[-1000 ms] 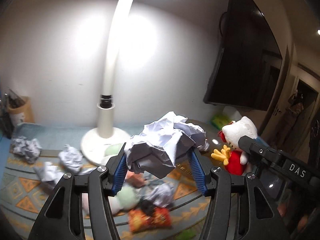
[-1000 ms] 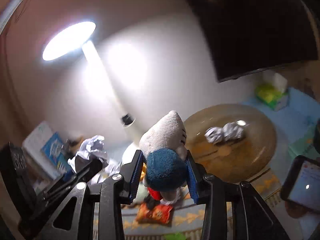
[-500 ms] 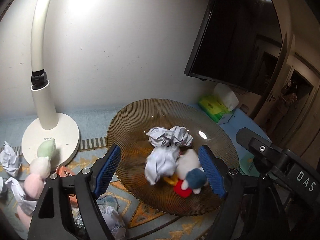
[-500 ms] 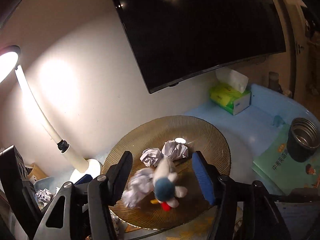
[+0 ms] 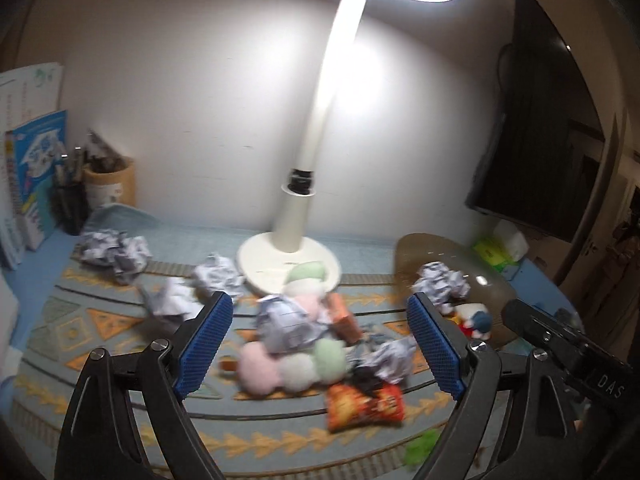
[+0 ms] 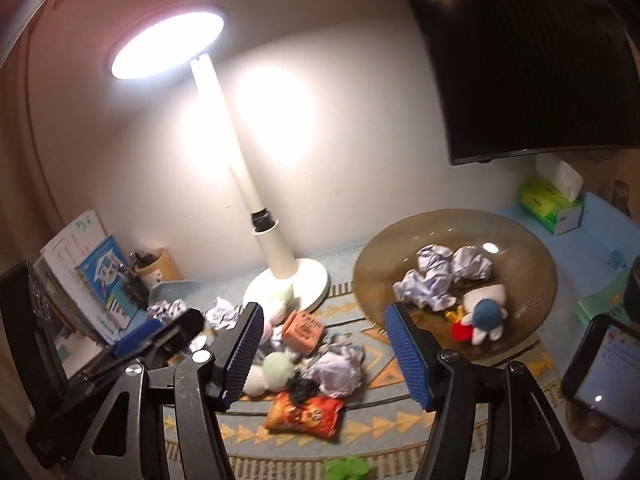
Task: Organize objects
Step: 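Open both grippers over the bowl and withdraw them, then grasp grid-lined paper ball with right gripper while left grasps grey paper boat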
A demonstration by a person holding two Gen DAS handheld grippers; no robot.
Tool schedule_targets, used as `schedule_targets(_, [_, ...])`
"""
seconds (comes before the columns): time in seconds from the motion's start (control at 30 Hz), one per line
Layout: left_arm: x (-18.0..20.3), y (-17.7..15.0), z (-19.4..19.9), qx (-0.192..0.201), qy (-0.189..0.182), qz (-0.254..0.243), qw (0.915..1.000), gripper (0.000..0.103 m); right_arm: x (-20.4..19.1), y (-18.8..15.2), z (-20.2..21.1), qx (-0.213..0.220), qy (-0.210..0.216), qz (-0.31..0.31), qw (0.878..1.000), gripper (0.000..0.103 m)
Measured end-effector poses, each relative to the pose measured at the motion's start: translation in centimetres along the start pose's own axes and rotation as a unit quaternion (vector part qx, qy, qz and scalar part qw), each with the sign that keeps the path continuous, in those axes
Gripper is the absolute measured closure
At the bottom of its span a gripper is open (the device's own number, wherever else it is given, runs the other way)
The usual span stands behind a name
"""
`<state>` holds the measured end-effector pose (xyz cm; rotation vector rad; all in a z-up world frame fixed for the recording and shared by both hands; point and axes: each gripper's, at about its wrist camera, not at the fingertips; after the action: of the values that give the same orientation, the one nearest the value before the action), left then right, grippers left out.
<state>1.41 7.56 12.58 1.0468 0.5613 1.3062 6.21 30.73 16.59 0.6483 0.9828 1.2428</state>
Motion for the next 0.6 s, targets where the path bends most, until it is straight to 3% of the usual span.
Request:
schedule_targets(0.07, [-3.5, -1.2, -0.3, -0.022, 0.040, 0.002, 0.9990, 0.015, -1.4, -2.6, -1.4, -0.023, 0.007, 0.015, 1.000, 0.036])
schedule_targets(0.13, [-7.2, -2.3, -1.1, -0.054, 0.035, 0.042, 0.9971, 0.015, -2.3, -5.1, -3.1, -0.051, 0.022, 0.016, 0.998, 0.036])
schedule_targets(0.23, [-10.9, -4.0, -2.2, -0.069, 0.066, 0.076, 0.9926, 0.015, -2.8, -7.9, -4.8, -0.055, 0.027, 0.029, 0.998, 0.036])
schedule_targets(0.3, [-12.5, -4.9, -3.2, -0.087, 0.056, 0.106, 0.9890, 0.015, -3.1, -9.0, -5.7, -0.062, 0.013, 0.044, 0.997, 0.036])
schedule_targets(0.4, [-14.6, -5.5, -4.3, -0.118, 0.022, 0.178, 0.9767, 0.015, -3.2, -9.6, -6.7, -0.084, 0.013, 0.050, 0.995, 0.036])
schedule_targets(0.53, [-14.2, -3.6, -5.6, -0.127, 0.051, 0.142, 0.9804, 0.015, -3.0, -9.6, -7.1, -0.094, 0.028, 0.048, 0.994, 0.036])
schedule_targets(0.6, [-13.6, -2.5, -7.0, -0.137, 0.040, 0.115, 0.9832, 0.015, -3.4, -9.5, -7.8, -0.113, 0.034, 0.055, 0.992, 0.036])
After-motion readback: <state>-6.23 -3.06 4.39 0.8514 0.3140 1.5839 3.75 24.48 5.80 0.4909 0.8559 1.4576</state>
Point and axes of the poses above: each gripper's, at about its wrist camera, not at the fingertips, and z roughly against the way its jaws point, x to its right, y to its top, and after that the axes turned 2 degrees about x, right-handed
